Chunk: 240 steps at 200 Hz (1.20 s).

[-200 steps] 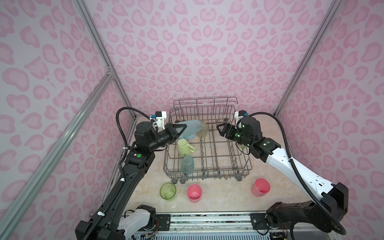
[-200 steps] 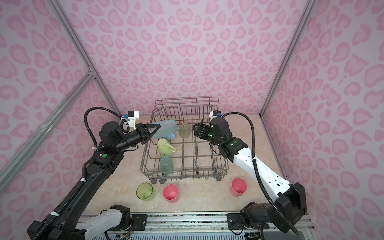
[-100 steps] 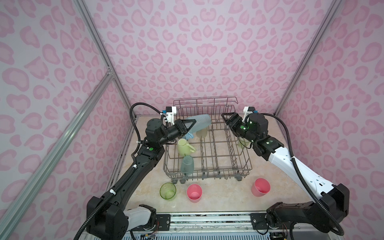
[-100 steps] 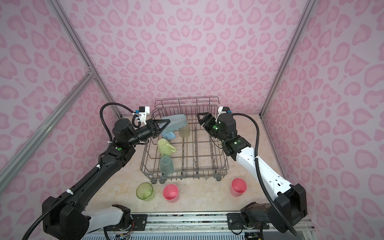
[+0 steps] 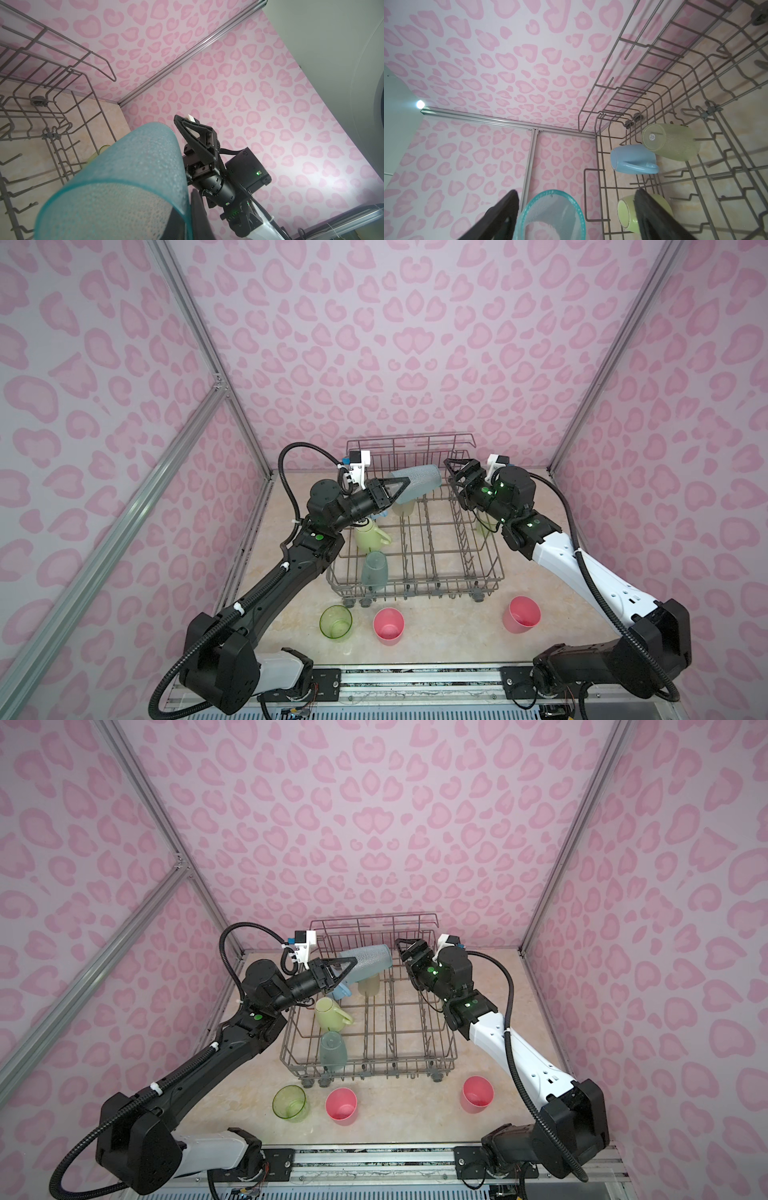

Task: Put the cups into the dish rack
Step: 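Move the right gripper to the teal cup while the left gripper holds it, then close the right gripper on the teal cup rim while the left releases it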

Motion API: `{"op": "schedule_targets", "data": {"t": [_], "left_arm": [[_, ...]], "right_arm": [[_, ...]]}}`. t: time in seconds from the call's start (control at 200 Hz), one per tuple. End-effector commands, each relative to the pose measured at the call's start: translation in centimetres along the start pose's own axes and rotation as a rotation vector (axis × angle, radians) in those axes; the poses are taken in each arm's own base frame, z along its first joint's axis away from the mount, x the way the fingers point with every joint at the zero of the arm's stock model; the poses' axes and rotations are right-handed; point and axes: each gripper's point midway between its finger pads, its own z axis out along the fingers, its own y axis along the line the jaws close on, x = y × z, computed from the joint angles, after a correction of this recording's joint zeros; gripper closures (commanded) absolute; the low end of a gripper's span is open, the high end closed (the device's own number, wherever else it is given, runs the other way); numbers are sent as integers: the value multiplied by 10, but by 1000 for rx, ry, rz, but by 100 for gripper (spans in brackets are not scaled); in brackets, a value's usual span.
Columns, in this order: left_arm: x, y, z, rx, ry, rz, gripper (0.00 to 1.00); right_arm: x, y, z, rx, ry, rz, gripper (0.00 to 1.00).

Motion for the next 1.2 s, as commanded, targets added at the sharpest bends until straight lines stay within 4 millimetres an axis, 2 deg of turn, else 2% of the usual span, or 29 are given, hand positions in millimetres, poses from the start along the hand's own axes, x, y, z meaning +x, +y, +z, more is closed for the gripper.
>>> {"op": "schedule_targets", "data": {"t": [0.0,0.23,0.7,1.035,1.125,1.195], "left_arm": [[-10,-19,5,74,-42,71,97],[-4,-22,17,111,-33,73,97],[9,-13,38,130,-7,69,97],[16,-4,43,103,9,66,96],[17,-1,43,86,12,70,89],[17,0,44,74,14,77,79]], "right_arm": [[3,11,3,-67,22,47,14],[8,6,6,-80,43,93,14],[14,1,8,-82,66,113,16],[13,-1,9,-67,62,90,37],[11,-4,7,-53,46,71,42],[7,-6,5,-35,27,47,46]]}}
